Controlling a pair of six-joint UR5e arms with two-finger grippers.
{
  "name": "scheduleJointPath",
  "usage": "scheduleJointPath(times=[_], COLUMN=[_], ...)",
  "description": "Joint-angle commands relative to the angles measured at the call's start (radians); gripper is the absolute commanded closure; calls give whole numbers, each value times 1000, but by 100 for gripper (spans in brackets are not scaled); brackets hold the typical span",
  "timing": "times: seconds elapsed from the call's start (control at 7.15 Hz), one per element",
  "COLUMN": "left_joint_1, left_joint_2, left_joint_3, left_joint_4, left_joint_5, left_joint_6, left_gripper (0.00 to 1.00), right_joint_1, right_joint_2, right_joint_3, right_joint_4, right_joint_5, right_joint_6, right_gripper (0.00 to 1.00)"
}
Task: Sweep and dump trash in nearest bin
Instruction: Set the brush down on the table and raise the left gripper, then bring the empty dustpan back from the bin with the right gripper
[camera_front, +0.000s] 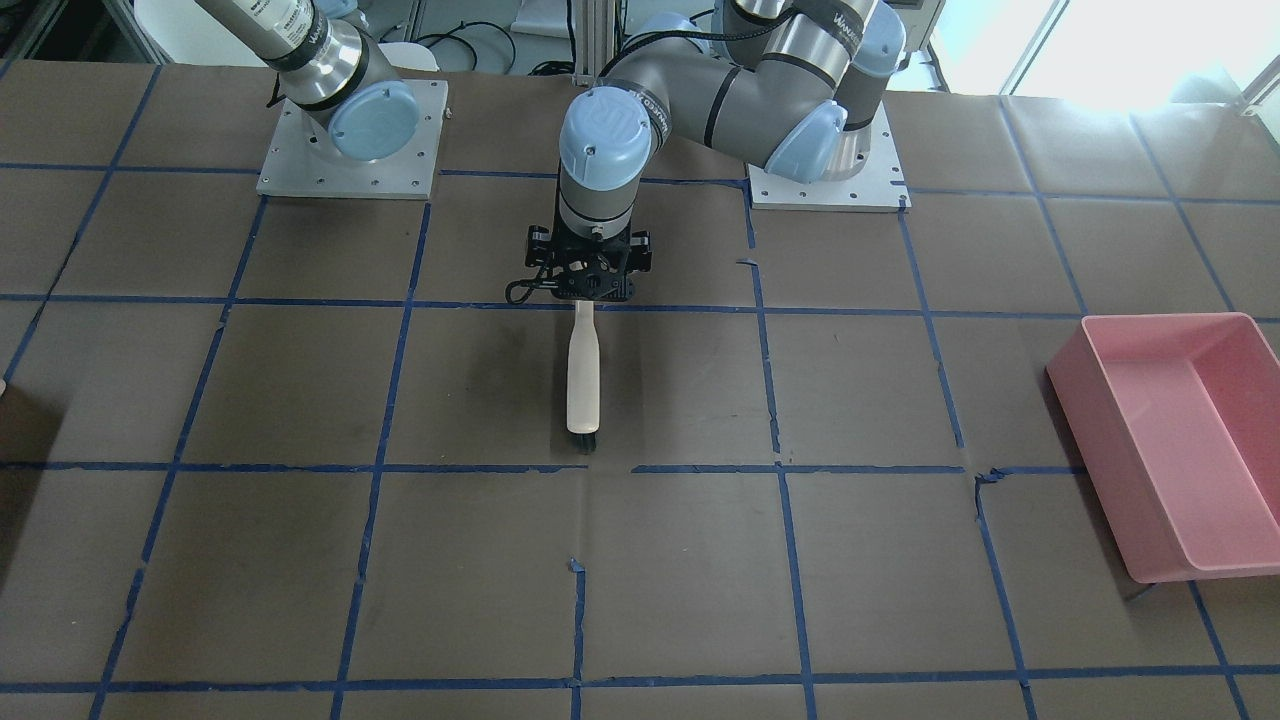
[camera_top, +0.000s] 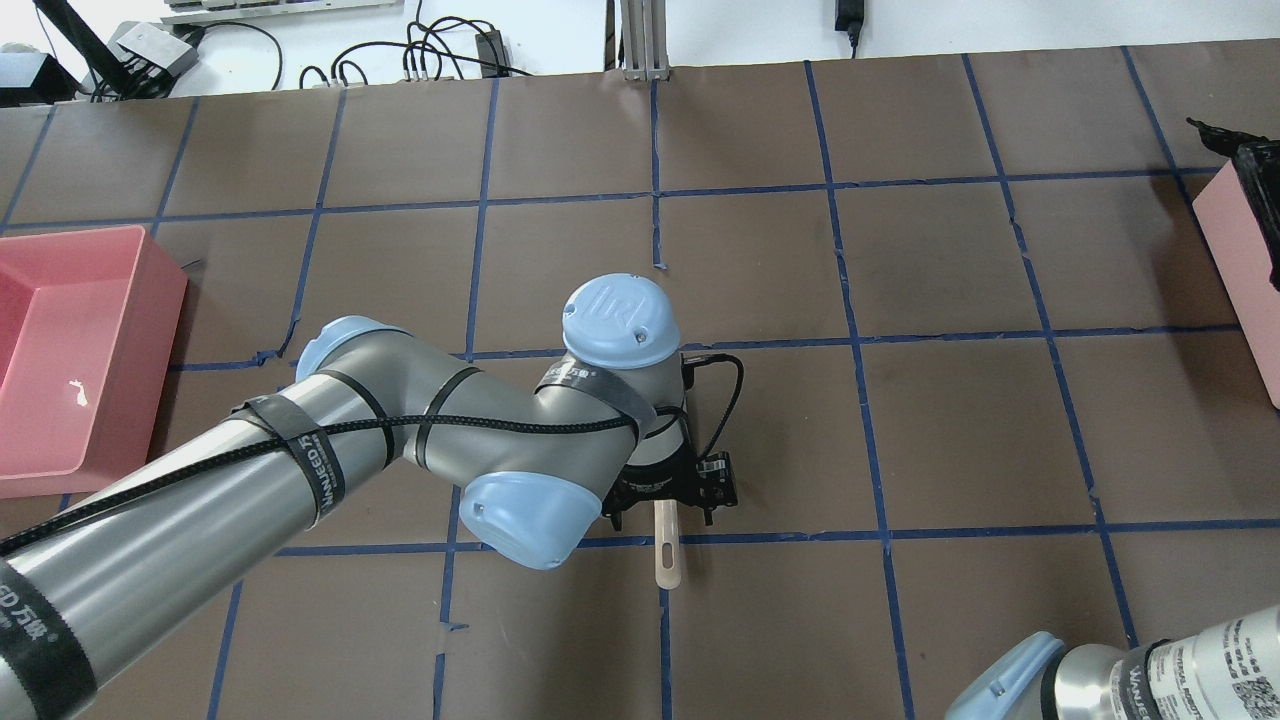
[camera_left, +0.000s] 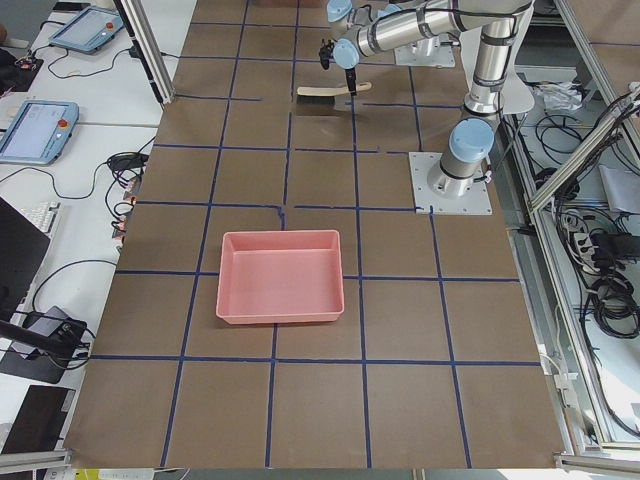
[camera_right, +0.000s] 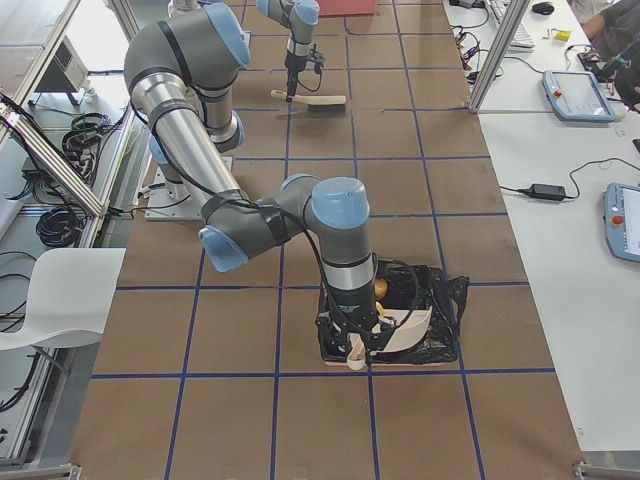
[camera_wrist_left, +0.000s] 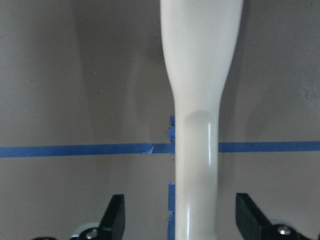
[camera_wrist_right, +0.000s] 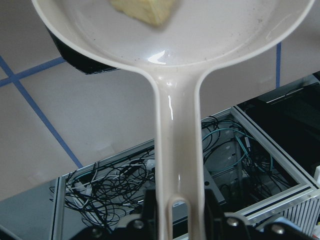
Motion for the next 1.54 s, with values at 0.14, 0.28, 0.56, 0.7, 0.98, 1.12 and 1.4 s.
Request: scheduleJointPath(times=[0.14,0.28,0.56,0.7,0.98,1.12,1.4], left_joint_1=[96,171,299,327,349,349,350], left_joint_2=[104,100,98,127,137,155,164], left_joint_3=[204,365,541,537,492,436,409], left_joint_4=[-195,-399,-544,-544,-466,-423,-411], left_joint_5=[-11,-41,103,101,110,116,211], left_joint_6=[6,28,261,292,465,463,469], left_gripper=[0,0,0,0,0,0,0], right_joint_1=[17,46,80,84,86,86,90], right_joint_2=[-5,-5,-5,-6,-8,-14,-76], right_joint_3=[-3,-1,0,0,-3,-3,-3], right_joint_4=[-73,-125,-179,-178,-175,-165,-28], right_joint_5=[6,12,11,11,18,32,29], right_joint_6=[-84,-146,-209,-214,-181,-89,64], right_gripper=[100,100,100,100,100,100,100])
